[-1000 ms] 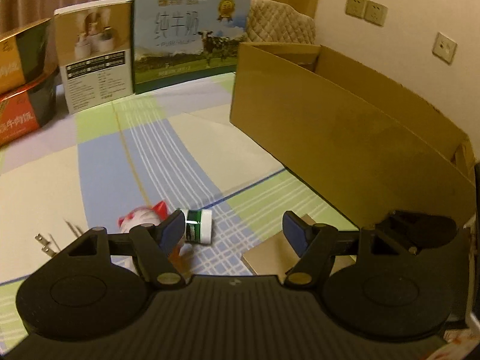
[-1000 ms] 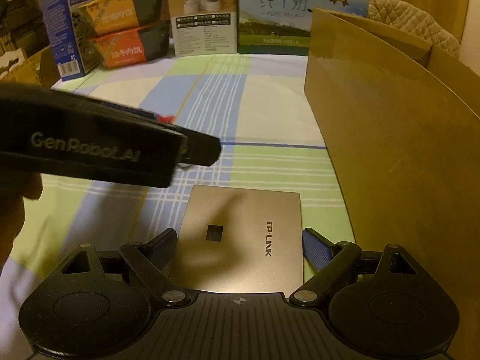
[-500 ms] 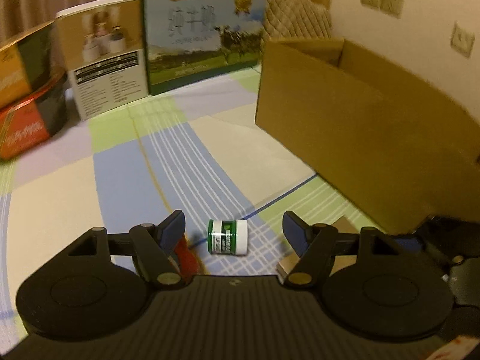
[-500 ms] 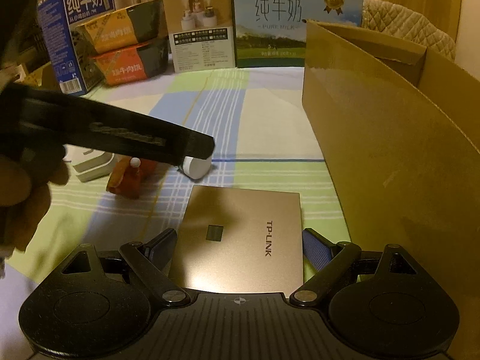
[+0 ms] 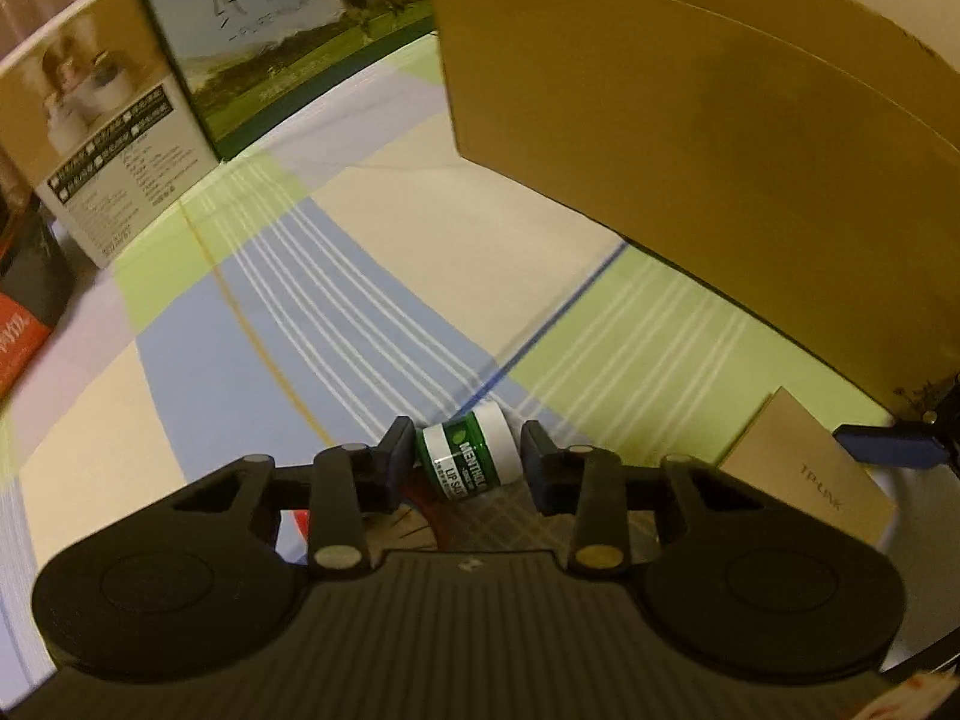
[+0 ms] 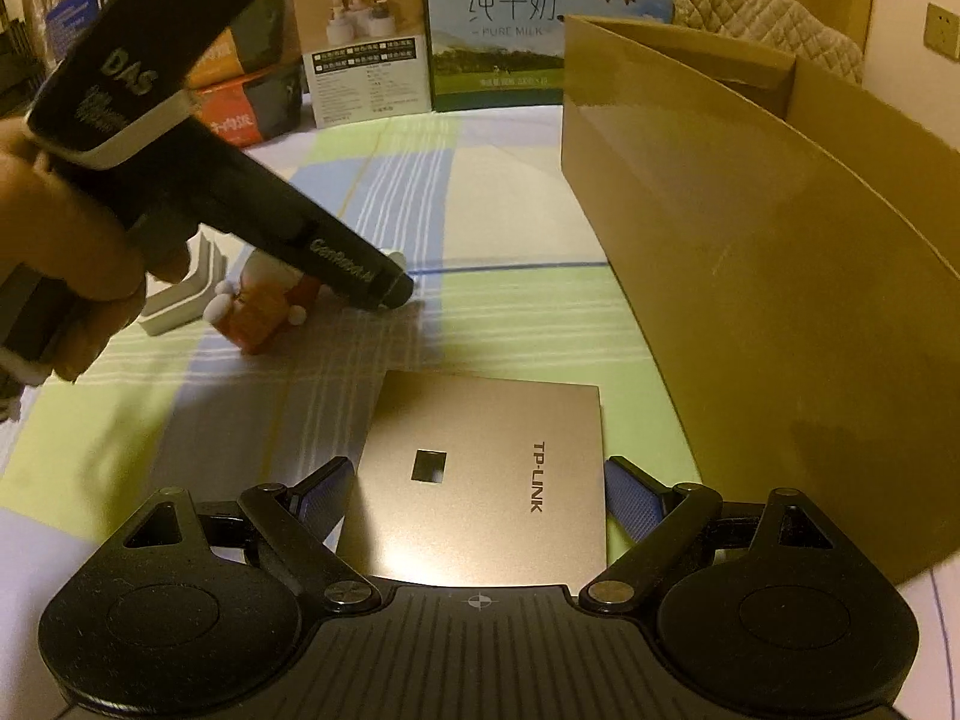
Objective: Organize rigid objects
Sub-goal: 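Grasp the green-labelled white pill bottle with the left tool while the right tool holds the panel, then carry the bottle with the left tool while the right tool carries the panel over the box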
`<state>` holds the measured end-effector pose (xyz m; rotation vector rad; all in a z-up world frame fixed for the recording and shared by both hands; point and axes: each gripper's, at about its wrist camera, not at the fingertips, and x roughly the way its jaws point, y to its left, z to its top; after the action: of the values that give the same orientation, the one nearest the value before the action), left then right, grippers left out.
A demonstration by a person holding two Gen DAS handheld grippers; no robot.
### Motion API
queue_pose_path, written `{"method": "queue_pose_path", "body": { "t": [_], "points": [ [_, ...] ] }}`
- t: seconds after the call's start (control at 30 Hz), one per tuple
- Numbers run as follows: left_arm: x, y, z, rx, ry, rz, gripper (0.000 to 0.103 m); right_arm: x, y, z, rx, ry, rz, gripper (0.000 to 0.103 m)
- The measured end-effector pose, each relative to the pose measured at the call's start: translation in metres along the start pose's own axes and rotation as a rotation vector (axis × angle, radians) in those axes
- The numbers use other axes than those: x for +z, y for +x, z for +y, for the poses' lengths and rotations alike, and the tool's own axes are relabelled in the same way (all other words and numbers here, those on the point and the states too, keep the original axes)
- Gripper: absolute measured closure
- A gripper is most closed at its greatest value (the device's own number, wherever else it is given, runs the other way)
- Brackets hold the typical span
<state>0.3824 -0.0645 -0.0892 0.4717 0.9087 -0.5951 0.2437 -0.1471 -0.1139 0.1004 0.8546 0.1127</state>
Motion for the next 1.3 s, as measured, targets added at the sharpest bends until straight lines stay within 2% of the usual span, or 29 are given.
{"method": "queue_pose_path", "body": {
  "t": [0.17, 0.33, 0.57, 0.8, 1.1, 1.3],
  "points": [
    [-0.01, -0.042, -0.009, 0.003, -0.043, -0.076, 0.076, -0.003, -0.016, -0.004, 0.018, 0.026, -0.011, 0.017],
    [-0.045, -0.093, -0.018, 0.007, -0.157, -0.117, 0.076, -0.018, -0.035, -0.01, 0.031, 0.04, -0.004, 0.017],
    [-0.122, -0.116, -0.049, 0.058, -0.292, -0.056, 0.076, -0.046, -0.054, -0.008, 0.046, 0.007, 0.003, 0.017],
    [-0.166, -0.121, -0.06, 0.082, -0.348, -0.048, 0.075, -0.055, -0.054, -0.003, 0.044, -0.024, 0.001, 0.017],
    [-0.164, -0.119, -0.059, 0.11, -0.4, -0.068, 0.076, -0.057, -0.05, -0.002, 0.039, -0.03, -0.001, 0.017],
    [-0.161, -0.127, -0.064, 0.128, -0.436, -0.072, 0.076, -0.054, -0.062, 0.004, 0.057, -0.061, -0.038, 0.017]
  ]
}}
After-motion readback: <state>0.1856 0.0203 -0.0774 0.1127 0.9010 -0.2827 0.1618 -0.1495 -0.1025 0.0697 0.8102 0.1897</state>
